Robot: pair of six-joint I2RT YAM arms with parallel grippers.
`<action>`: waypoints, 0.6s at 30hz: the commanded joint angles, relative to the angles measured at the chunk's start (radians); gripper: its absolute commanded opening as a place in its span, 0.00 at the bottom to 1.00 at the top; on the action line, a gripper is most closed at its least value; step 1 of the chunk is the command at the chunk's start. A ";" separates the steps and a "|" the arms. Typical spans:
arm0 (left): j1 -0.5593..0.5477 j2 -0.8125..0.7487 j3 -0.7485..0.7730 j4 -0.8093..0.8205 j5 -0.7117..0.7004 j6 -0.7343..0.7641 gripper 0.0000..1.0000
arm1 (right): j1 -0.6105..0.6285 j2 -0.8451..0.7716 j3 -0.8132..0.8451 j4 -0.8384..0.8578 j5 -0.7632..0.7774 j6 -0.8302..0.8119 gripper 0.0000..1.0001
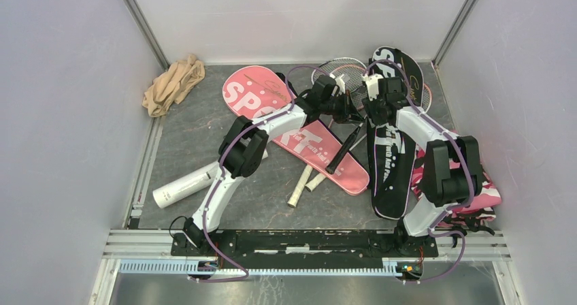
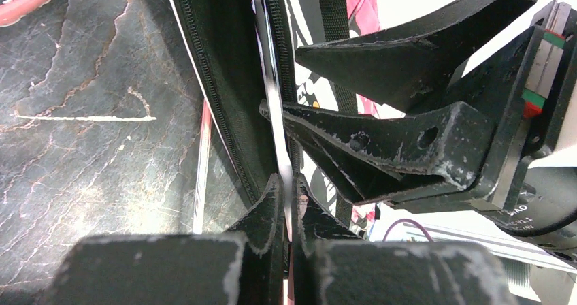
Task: Pack up the badminton gear
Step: Place the racket in the racket bag.
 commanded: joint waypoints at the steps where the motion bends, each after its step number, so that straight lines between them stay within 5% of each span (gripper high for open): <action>1: -0.001 -0.044 0.030 0.095 0.010 -0.016 0.02 | 0.005 0.009 0.022 0.067 0.075 -0.022 0.47; 6: -0.001 -0.046 0.017 0.097 0.010 -0.008 0.02 | 0.004 0.027 0.032 0.067 0.074 -0.023 0.35; 14: -0.001 -0.064 -0.008 0.095 0.008 0.012 0.02 | -0.002 -0.007 0.073 0.035 0.061 -0.003 0.01; 18: -0.001 -0.088 -0.011 0.080 0.013 0.030 0.02 | -0.011 -0.053 0.101 -0.003 0.017 0.025 0.00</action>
